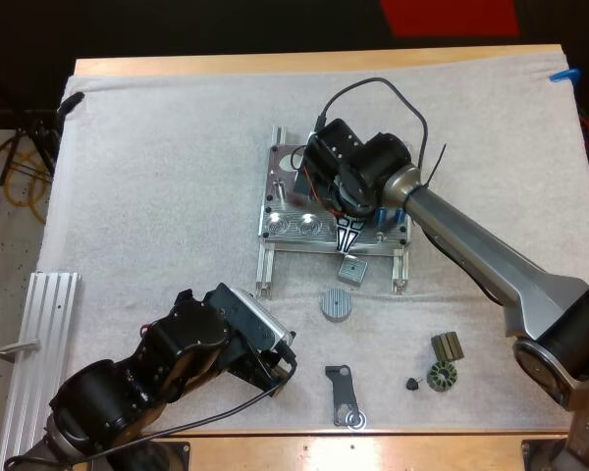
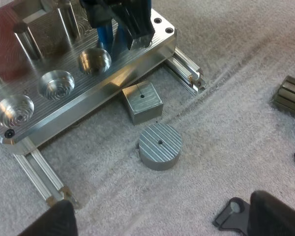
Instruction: Load cells from right to left
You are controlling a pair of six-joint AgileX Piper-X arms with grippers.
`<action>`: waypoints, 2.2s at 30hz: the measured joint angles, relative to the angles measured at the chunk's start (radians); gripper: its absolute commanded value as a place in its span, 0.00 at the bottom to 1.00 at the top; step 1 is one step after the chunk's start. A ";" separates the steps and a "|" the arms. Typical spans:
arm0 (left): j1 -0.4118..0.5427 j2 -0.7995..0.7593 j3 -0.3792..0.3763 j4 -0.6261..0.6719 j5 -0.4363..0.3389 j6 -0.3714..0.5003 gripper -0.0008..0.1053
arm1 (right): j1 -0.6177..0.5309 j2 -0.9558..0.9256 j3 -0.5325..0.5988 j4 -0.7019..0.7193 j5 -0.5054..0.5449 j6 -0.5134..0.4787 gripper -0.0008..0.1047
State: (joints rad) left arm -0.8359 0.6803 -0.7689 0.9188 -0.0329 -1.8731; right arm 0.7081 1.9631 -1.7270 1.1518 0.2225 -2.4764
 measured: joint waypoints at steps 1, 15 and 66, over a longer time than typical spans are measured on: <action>0.000 0.000 0.000 0.000 0.000 0.000 0.66 | 0.000 0.000 0.000 0.000 0.003 0.002 0.01; 0.000 0.000 0.000 0.000 0.000 0.000 0.66 | 0.000 0.000 0.000 0.006 -0.009 0.043 0.16; 0.000 0.000 -0.032 -0.075 -0.097 0.166 0.66 | -0.077 -0.435 0.000 0.252 0.045 0.622 0.40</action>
State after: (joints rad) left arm -0.8359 0.6803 -0.8011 0.8441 -0.1299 -1.7072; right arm 0.6311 1.5286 -1.7270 1.4036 0.2671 -1.8544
